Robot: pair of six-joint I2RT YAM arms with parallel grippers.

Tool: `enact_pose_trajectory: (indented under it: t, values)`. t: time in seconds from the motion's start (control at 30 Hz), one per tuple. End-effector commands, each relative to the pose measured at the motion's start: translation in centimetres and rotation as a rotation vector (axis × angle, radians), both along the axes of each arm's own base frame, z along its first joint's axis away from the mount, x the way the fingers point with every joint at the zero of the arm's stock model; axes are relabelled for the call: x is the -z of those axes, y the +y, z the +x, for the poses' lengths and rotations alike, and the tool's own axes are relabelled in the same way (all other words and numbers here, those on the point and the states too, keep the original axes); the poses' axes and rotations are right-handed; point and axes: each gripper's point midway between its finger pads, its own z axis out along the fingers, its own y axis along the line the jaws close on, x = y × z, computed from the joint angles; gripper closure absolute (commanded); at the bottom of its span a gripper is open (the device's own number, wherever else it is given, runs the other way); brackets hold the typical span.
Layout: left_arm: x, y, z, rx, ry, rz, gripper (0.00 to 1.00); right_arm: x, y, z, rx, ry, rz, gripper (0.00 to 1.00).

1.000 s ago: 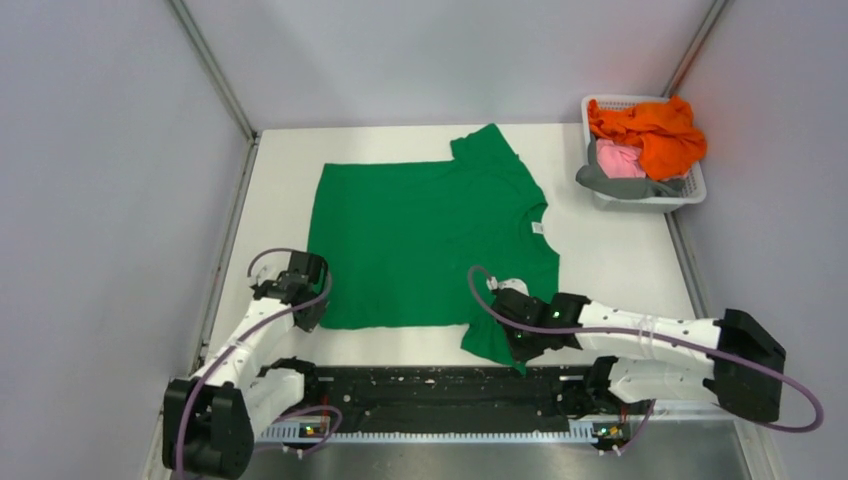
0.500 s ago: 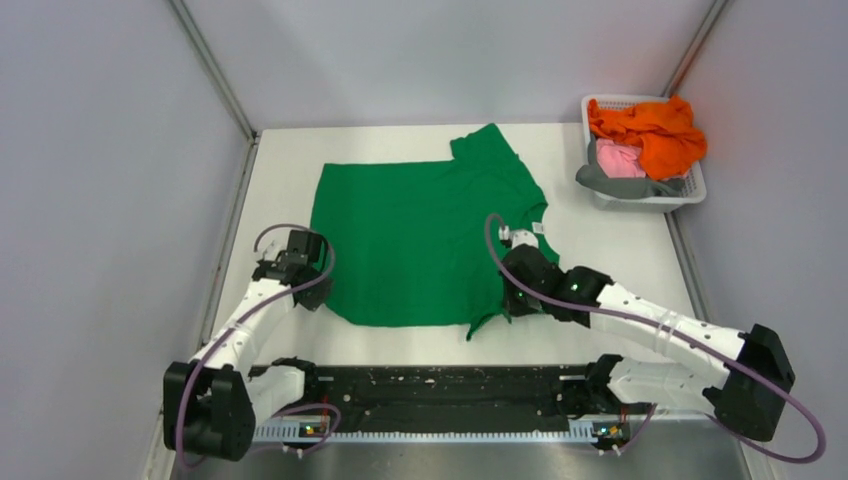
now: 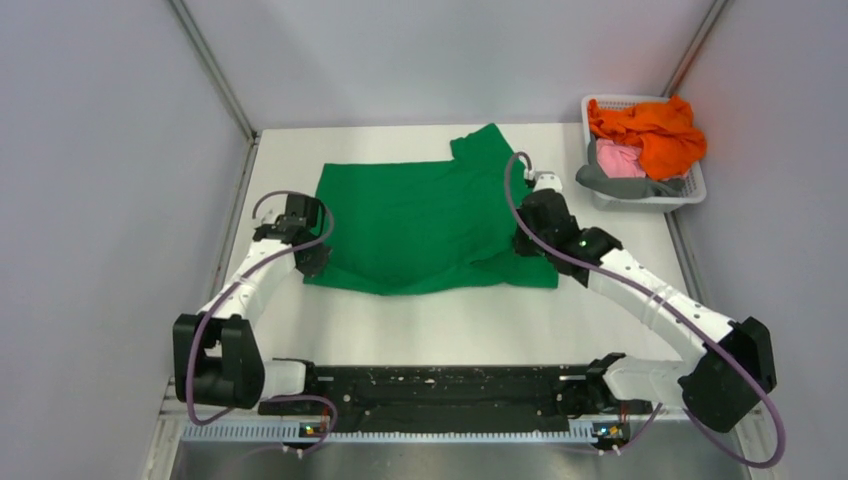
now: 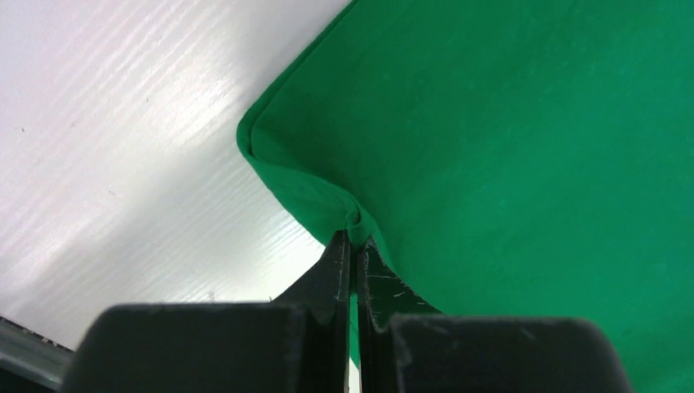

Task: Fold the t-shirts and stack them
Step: Fold the flattened tshirt in 1/3 of the way

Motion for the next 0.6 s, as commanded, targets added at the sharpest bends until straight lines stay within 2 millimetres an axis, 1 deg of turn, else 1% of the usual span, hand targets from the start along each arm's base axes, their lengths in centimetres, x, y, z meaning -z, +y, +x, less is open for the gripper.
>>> enact_pose_trajectory:
  t: [0.0,0.1,0.2,0.3,0.37,0.4,0.57]
  values:
    - [-1.5,1.1,2.7,-0.019,-0.046,0.022,1.0,-3.1,-0.5,4.1,0.025,-0.103,0.014,1.0]
    - [-1.9,1.4,4.1,-0.029,-0.057,0.028,1.0,-3.2,-0.9,5.6,0.035,-0.104,0.016,1.0]
    - [-1.9,1.6,5.5,-0.032,-0.052,0.035,1.0,-3.1,-0.8,7.2,0.028,-0.107,0.018,1.0]
    - [-1.9,2.0,7.1,-0.044,-0.046,0.046,1.0,-2.3,-0.9,8.8,0.023,-0.098,-0.005,1.0]
    - [-1.5,2.1,8.1,-0.046,-0.036,0.048,1.0,-1.5,-1.0,9.8,0.024,-0.081,-0.012,1.0]
    - [-1.2,2.1,8.6,-0.049,-0.031,0.047,1.0,-0.8,-1.1,10.5,0.036,-0.061,-0.016,1.0]
    - [0.9,2.3,10.6,-0.078,0.009,0.045,1.0,1.4,-1.3,13.6,0.05,-0.028,-0.009,1.0]
